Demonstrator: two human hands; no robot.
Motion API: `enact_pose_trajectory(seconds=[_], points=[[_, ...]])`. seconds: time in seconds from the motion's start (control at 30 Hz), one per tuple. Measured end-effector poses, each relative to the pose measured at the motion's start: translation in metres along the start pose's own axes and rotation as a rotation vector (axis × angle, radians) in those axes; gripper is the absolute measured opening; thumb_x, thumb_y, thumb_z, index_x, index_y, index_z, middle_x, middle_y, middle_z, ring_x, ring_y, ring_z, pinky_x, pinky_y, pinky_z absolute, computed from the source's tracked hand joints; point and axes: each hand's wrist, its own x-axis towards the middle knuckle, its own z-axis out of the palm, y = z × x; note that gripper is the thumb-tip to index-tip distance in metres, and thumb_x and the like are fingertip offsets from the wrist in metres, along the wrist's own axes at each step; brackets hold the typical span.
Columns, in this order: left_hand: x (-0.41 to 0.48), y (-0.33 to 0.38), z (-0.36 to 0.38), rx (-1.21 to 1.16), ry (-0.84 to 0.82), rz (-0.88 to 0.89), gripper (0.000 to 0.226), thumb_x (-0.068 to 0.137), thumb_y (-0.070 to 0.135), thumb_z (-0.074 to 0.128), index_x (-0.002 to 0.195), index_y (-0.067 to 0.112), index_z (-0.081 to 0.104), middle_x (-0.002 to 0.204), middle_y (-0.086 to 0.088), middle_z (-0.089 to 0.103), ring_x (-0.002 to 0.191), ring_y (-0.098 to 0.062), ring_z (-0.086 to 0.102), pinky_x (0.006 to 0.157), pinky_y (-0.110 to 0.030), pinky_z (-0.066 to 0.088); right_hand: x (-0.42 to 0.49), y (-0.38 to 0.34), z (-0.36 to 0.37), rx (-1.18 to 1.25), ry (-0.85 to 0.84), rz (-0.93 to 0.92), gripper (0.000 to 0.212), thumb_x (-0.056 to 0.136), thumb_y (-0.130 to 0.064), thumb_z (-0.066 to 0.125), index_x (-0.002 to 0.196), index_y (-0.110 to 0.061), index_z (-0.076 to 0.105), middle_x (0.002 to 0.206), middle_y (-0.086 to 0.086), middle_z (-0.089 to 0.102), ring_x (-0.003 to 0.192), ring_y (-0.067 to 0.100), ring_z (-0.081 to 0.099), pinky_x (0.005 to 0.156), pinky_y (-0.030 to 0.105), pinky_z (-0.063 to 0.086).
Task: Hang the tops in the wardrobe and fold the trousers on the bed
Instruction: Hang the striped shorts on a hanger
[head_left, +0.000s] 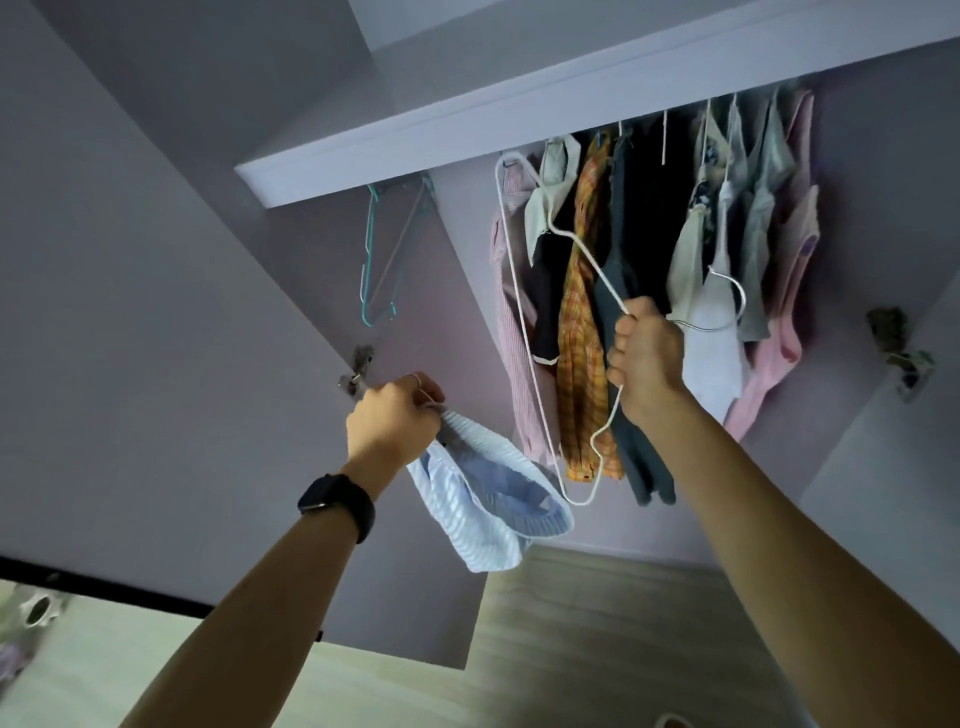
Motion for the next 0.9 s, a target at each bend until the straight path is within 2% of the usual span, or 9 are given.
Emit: enact_pose_trajectory(seconds=[0.1, 0.17, 0.3, 0.43, 0.53, 0.63, 0.73, 0.8, 0.9], points=[[0.001, 0.005, 0.002, 0.042, -0.021, -0.004, 0.025, 0.08, 0.018, 0.056, 0.091, 0.035, 0.07, 0.096, 0.005, 0.07, 0.092, -0.029, 0.063, 0.082, -0.035, 0.052, -0.024, -0.009, -0.005, 0.179, -0.054, -0.021, 0.041, 0.093, -0.02, 0.049, 0.059, -0.025, 0.027, 0.05, -0.009, 0.019, 0.041, 0.009, 0.013, 0.047, 0.028, 0.007], [0.001, 0.011, 0.002, 0.013, -0.004, 0.019, 0.025, 0.08, 0.017, 0.056, 0.09, 0.035, 0.071, 0.094, 0.005, 0.071, 0.089, -0.028, 0.063, 0.081, -0.034, 0.053, -0.028, -0.003, -0.003, 0.262, -0.096, -0.05, 0.038, 0.093, -0.017, 0.046, 0.059, -0.024, 0.03, 0.048, -0.009, 0.02, 0.04, 0.008, 0.014, 0.043, 0.026, 0.008], [0.004, 0.027, -0.016, -0.09, 0.045, 0.032, 0.023, 0.08, 0.018, 0.057, 0.083, 0.037, 0.07, 0.083, 0.01, 0.068, 0.084, -0.023, 0.062, 0.075, -0.03, 0.05, -0.019, 0.028, 0.016, 0.217, -0.094, -0.133, 0.028, 0.079, -0.021, 0.055, 0.059, -0.018, 0.036, 0.044, -0.012, 0.029, 0.038, 0.005, 0.023, 0.036, 0.019, 0.018], [0.014, 0.033, -0.051, -0.256, 0.132, 0.001, 0.021, 0.073, 0.023, 0.057, 0.082, 0.029, 0.075, 0.079, 0.006, 0.071, 0.083, -0.021, 0.064, 0.073, -0.026, 0.047, 0.004, 0.068, 0.01, -0.188, -0.156, -0.179, 0.029, 0.055, -0.046, 0.057, 0.061, -0.021, 0.044, 0.048, -0.012, 0.039, 0.048, 0.011, 0.035, 0.049, 0.03, 0.03], [0.023, 0.017, -0.076, -0.218, 0.199, -0.026, 0.014, 0.079, 0.02, 0.061, 0.075, 0.027, 0.072, 0.075, 0.006, 0.069, 0.081, -0.021, 0.062, 0.072, -0.025, 0.044, 0.006, 0.076, -0.002, -0.434, -0.179, -0.285, 0.023, 0.071, -0.041, 0.064, 0.067, -0.024, 0.049, 0.056, -0.015, 0.049, 0.055, 0.006, 0.045, 0.059, 0.028, 0.04], [0.023, -0.01, -0.088, -0.093, 0.183, -0.052, 0.029, 0.076, 0.012, 0.058, 0.072, 0.038, 0.069, 0.082, 0.008, 0.071, 0.084, -0.02, 0.063, 0.077, -0.028, 0.052, 0.009, 0.06, -0.001, -0.581, -0.323, -0.474, 0.048, 0.083, -0.018, 0.066, 0.046, -0.022, 0.036, 0.043, -0.013, 0.033, 0.043, 0.002, 0.031, 0.052, 0.026, 0.03], [0.018, -0.034, -0.087, -0.023, 0.175, -0.134, 0.029, 0.071, 0.015, 0.054, 0.074, 0.04, 0.067, 0.084, 0.006, 0.069, 0.084, -0.026, 0.063, 0.074, -0.032, 0.054, 0.014, 0.035, 0.013, -0.952, -0.387, -0.642, 0.05, 0.079, -0.044, 0.058, 0.042, -0.012, 0.046, 0.038, -0.006, 0.041, 0.046, 0.008, 0.049, 0.056, 0.026, 0.035], [0.015, -0.039, -0.085, 0.014, 0.176, -0.158, 0.028, 0.071, 0.017, 0.054, 0.082, 0.037, 0.07, 0.087, 0.004, 0.069, 0.084, -0.027, 0.062, 0.072, -0.033, 0.052, 0.014, 0.024, 0.021, -1.282, -0.379, -0.679, 0.049, 0.079, -0.052, 0.056, 0.054, -0.01, 0.057, 0.052, -0.001, 0.057, 0.066, 0.027, 0.063, 0.062, 0.028, 0.04], [0.015, -0.033, -0.081, 0.052, 0.17, -0.151, 0.026, 0.077, 0.022, 0.056, 0.094, 0.035, 0.072, 0.091, 0.003, 0.068, 0.088, -0.031, 0.062, 0.078, -0.035, 0.051, 0.004, 0.018, 0.037, -1.573, -0.43, -0.784, 0.047, 0.089, -0.048, 0.056, 0.059, -0.011, 0.054, 0.079, 0.013, 0.07, 0.083, 0.037, 0.065, 0.065, 0.029, 0.04]])
